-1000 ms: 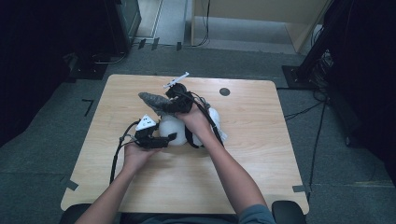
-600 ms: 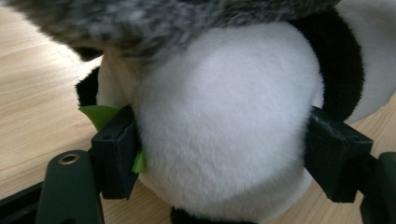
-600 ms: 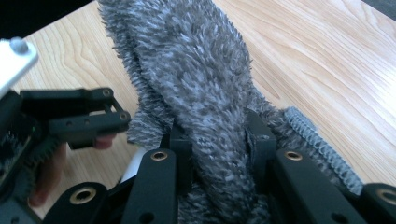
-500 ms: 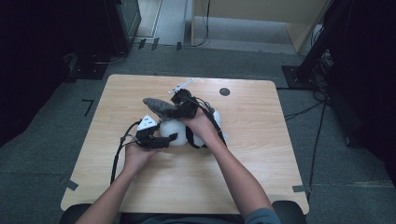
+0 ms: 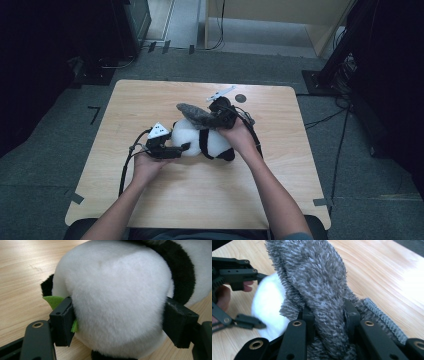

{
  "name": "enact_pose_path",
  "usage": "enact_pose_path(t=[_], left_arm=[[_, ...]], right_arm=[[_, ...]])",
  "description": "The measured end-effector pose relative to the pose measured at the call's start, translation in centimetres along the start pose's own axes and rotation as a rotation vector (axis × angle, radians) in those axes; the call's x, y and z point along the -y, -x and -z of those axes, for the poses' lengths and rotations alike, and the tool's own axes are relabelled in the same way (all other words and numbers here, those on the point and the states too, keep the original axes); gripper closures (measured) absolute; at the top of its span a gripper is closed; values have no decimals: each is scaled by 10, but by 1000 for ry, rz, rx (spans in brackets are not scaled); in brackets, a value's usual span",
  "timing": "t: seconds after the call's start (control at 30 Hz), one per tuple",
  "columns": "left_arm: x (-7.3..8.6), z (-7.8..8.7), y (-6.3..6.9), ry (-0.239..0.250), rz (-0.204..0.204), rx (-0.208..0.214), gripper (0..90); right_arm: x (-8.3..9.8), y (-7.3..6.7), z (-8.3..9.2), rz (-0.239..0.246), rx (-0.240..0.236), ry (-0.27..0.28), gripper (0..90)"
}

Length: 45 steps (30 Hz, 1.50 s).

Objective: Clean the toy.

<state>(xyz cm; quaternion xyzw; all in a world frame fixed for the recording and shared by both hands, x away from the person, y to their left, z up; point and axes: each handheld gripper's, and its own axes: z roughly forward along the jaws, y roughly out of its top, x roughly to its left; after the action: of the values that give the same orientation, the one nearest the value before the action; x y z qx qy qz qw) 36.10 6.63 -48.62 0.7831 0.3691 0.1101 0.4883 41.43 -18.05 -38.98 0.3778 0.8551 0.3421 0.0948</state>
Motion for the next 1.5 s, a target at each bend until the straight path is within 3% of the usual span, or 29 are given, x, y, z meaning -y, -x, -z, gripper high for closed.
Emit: enact_pose_path(t=[0.17, 0.47, 0.6, 0.73, 0.87, 0.93, 1.1, 1.2, 1.37, 1.5], left_arm=[[0, 0, 0, 3, -3, 2, 231], [2, 0, -1, 14, -5, 7, 230], [3, 0, -2, 22, -6, 9, 229], [3, 0, -2, 34, -3, 10, 228], [3, 1, 0, 40, -14, 6, 228], [3, 1, 0, 39, -18, 4, 228], [3, 1, 0, 43, -18, 3, 228], [3, 2, 1, 42, -20, 3, 228], [3, 2, 1, 41, -18, 2, 228], [3, 2, 1, 36, -7, 4, 227]], right_arm=[[11, 12, 15, -32, 6, 20, 710], [26, 22, 34, -56, 32, 42, 710], [27, 19, 40, -48, 47, 42, 719], [18, 4, 43, -21, 44, 75, 722], [4, -17, 34, 25, 14, 69, 721], [-3, -29, 21, 53, 3, 55, 719], [-16, -46, 0, 42, -34, 50, 718], [-23, -57, -11, 62, -44, 46, 717], [-31, -74, -31, 75, -52, 23, 714], [-30, -81, -42, 98, -27, -5, 713]])
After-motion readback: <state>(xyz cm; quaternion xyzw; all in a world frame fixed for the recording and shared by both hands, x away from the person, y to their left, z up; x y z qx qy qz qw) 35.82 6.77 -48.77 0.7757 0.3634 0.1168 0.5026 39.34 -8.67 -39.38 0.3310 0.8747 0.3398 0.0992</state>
